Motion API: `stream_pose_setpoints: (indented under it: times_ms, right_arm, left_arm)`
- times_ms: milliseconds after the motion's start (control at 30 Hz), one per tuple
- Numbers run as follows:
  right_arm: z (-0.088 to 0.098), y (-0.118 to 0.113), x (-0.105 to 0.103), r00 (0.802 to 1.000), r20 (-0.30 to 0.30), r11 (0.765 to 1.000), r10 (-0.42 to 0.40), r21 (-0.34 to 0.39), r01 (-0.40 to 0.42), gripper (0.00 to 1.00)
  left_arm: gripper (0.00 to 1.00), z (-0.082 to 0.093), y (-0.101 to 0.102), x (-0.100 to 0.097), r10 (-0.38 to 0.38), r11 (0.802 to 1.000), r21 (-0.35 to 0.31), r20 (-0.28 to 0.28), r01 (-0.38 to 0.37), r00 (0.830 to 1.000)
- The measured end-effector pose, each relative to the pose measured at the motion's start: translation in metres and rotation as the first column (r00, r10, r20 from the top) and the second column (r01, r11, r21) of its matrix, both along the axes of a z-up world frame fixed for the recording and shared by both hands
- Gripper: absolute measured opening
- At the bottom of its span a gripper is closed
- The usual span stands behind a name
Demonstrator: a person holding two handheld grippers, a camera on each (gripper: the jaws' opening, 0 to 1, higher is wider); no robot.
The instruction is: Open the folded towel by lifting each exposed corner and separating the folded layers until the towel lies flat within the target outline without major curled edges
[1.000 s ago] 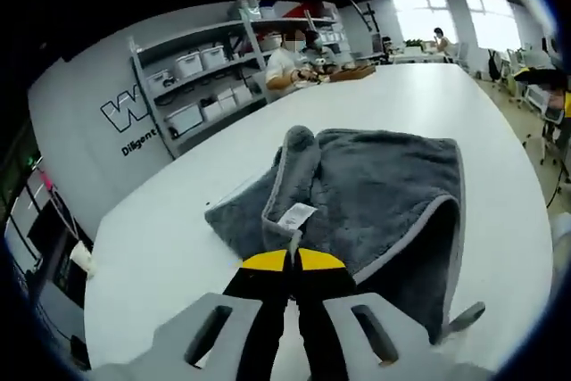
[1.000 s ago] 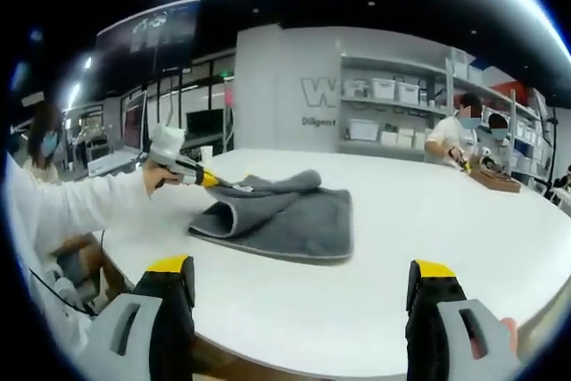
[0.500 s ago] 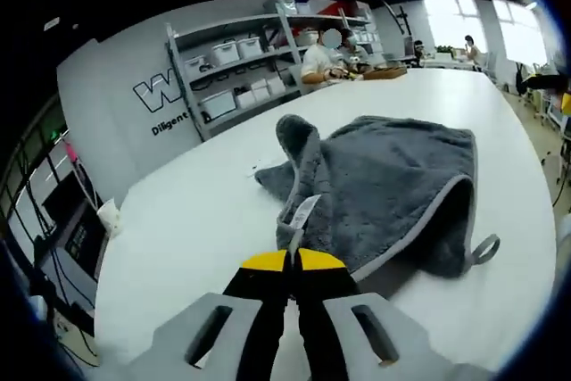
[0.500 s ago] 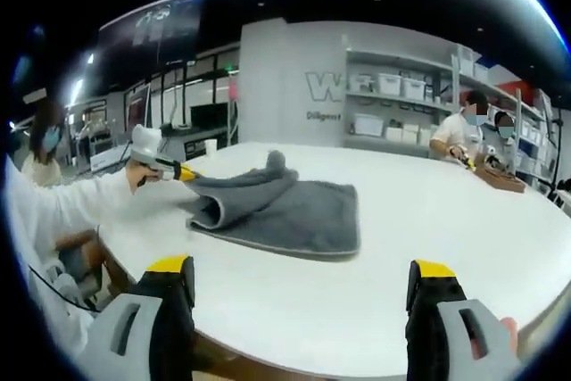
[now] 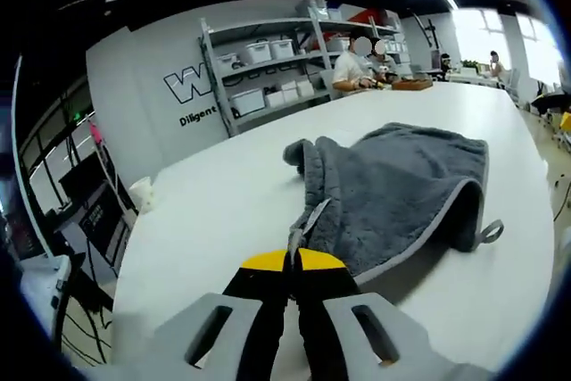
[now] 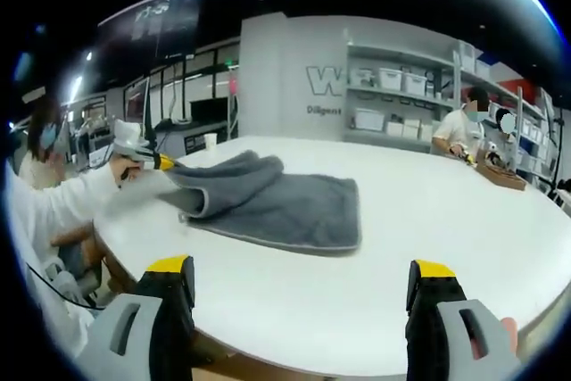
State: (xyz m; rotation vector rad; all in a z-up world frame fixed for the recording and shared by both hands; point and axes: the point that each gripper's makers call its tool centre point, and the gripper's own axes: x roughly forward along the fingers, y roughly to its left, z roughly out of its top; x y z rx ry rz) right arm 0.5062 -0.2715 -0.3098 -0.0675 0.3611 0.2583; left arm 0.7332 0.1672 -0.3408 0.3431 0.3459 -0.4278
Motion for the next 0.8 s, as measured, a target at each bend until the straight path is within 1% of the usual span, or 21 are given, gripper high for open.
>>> stream_pose_setpoints:
  times_ms: [100, 200, 267, 333, 433, 533, 667, 733, 800]
  right_arm:
    - [-0.001, 0.001, 0.0, 1.0, -0.005, 1.0, 0.004, -0.004, -0.004, 0.99]
    - [-0.002, 0.002, 0.0, 1.0, -0.007, 1.0, 0.005, -0.004, -0.005, 0.99]
    - [-0.002, 0.001, 0.0, 1.0, -0.01, 1.0, 0.003, -0.005, -0.003, 0.99]
    - [-0.003, 0.001, 0.0, 1.0, -0.012, 1.0, 0.0, -0.005, 0.0, 0.99]
    - [-0.003, 0.001, 0.0, 1.0, -0.013, 1.0, -0.002, -0.007, 0.002, 0.99]
    - [-0.003, 0.003, 0.001, 1.0, -0.013, 1.0, -0.002, -0.009, 0.002, 0.99]
    - [-0.003, 0.005, 0.003, 1.0, -0.015, 1.0, -0.003, -0.011, 0.003, 0.99]
    - [-0.003, 0.005, 0.003, 1.0, -0.016, 1.0, -0.005, -0.013, 0.005, 0.99]
    - [-0.003, 0.006, 0.004, 1.0, -0.017, 1.0, -0.006, -0.013, 0.005, 0.99]
  left_arm:
    - [0.02, 0.0, 0.018, -0.006, 0.031, 1.0, 0.001, 0.004, -0.031, 0.999]
    - [0.02, -0.002, 0.03, -0.014, 0.055, 0.999, 0.001, 0.001, -0.055, 0.999]
    - [0.02, -0.004, 0.042, -0.019, 0.075, 0.997, 0.003, -0.003, -0.075, 0.997]
    - [0.02, -0.004, 0.051, -0.024, 0.091, 0.996, -0.005, -0.001, -0.091, 0.996]
    - [0.02, -0.005, 0.06, -0.031, 0.111, 0.994, 0.001, 0.006, -0.111, 0.994]
    - [0.02, -0.008, 0.073, -0.037, 0.129, 0.991, 0.03, 0.002, -0.129, 0.992]
    - [0.02, -0.008, 0.083, -0.045, 0.146, 0.987, 0.063, 0.01, -0.146, 0.989]
    - [0.02, -0.008, 0.09, -0.052, 0.152, 0.984, 0.085, 0.019, -0.153, 0.988]
    - [0.02, -0.007, 0.096, -0.056, 0.156, 0.984, 0.085, 0.022, -0.158, 0.987]
